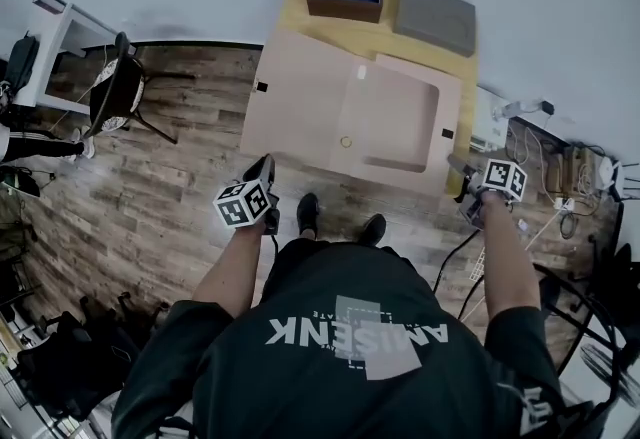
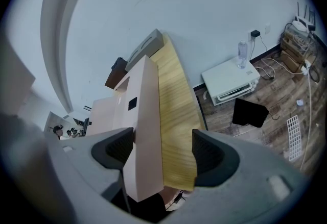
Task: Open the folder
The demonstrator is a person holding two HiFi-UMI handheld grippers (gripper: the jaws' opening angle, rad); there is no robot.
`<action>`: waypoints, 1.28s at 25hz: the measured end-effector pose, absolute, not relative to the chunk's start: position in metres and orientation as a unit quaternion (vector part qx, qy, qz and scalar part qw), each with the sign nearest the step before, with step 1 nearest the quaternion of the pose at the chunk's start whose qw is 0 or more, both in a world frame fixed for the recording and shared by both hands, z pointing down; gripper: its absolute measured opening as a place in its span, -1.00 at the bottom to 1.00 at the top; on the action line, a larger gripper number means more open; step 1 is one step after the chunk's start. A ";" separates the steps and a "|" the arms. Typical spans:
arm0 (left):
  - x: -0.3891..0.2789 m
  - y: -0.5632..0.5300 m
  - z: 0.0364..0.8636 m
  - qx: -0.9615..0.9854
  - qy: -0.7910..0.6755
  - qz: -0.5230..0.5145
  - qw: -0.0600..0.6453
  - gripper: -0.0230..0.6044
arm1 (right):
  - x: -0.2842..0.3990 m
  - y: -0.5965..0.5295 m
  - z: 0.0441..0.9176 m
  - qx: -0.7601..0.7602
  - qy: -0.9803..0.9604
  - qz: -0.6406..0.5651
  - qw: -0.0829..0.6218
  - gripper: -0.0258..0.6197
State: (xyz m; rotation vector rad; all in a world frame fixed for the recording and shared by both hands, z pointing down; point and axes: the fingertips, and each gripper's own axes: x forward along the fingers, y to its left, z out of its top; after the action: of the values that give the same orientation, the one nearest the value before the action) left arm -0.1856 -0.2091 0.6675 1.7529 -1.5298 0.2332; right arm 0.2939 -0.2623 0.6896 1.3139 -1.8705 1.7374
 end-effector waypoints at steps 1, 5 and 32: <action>-0.188 -0.209 0.674 0.685 -0.604 0.097 0.397 -0.92 | 0.294 -0.263 0.689 0.454 -0.646 0.598 0.136 0.15; -0.194 -0.209 0.691 0.672 -0.607 0.105 0.412 -0.89 | 0.294 -0.264 0.689 0.457 -0.646 0.596 0.139 0.15; -0.218 -0.204 0.730 0.621 -0.643 0.124 0.431 -0.32 | 0.291 -0.265 0.688 0.480 -0.641 0.584 0.132 0.15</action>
State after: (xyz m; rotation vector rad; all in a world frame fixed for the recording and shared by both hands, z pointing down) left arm -0.2179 -0.2044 0.7302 1.5474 -1.6039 0.3083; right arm 0.2913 -0.2647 0.6879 1.3923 -1.8607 1.6955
